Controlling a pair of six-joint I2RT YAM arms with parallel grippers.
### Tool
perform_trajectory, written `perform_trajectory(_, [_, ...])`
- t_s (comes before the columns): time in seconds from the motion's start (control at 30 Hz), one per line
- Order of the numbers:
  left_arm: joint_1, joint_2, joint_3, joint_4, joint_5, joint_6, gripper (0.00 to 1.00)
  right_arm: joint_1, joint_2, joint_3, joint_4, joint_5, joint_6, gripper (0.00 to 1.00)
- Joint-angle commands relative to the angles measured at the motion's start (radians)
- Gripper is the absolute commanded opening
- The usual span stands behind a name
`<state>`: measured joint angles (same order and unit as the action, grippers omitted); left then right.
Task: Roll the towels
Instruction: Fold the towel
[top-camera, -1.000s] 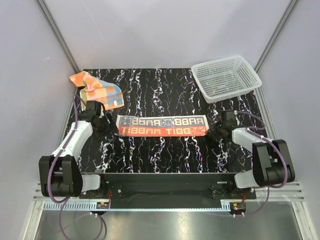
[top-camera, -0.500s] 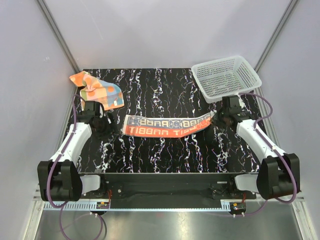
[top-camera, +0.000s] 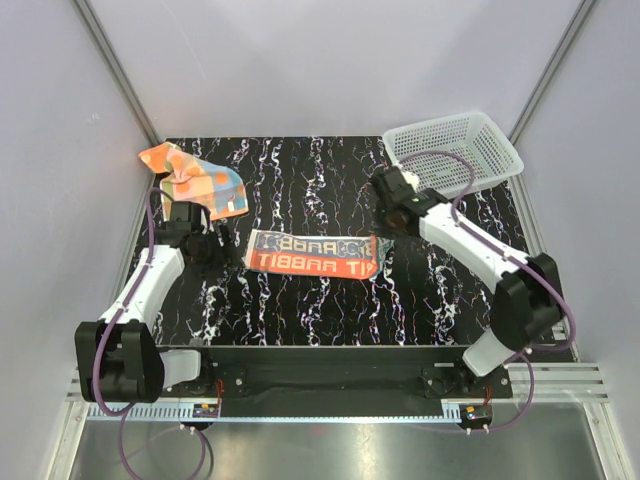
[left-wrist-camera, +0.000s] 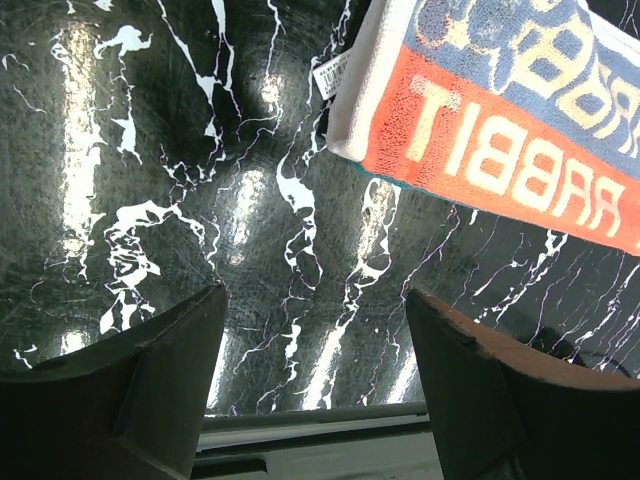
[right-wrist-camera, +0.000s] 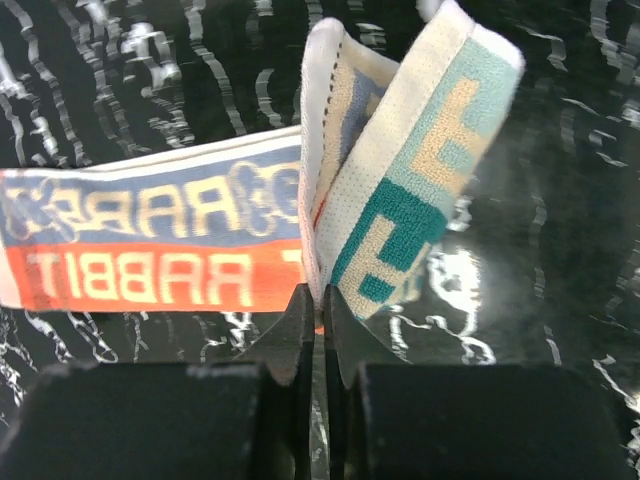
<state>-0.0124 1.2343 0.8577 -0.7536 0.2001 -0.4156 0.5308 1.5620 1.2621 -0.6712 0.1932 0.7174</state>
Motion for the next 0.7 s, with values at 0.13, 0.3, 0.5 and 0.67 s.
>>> perform_trajectory(0.13, [-0.004,-0.049,-0.005,0.039,-0.007,0.000,0.79,0.153,0.190,0.281,-0.116,0.117,-0.013,0.00])
perform_trajectory(0.3, [-0.004,-0.038,-0.002,0.036,-0.007,0.001,0.79,0.221,0.335,0.477,-0.168,0.129,-0.015,0.00])
perform_trajectory(0.5, [-0.004,-0.047,-0.002,0.037,-0.019,-0.003,0.79,0.314,0.556,0.770,-0.238,0.141,-0.022,0.00])
perform_trajectory(0.67, [-0.004,-0.053,0.004,0.023,-0.062,-0.015,0.81,0.363,0.728,1.014,-0.294,0.120,-0.019,0.00])
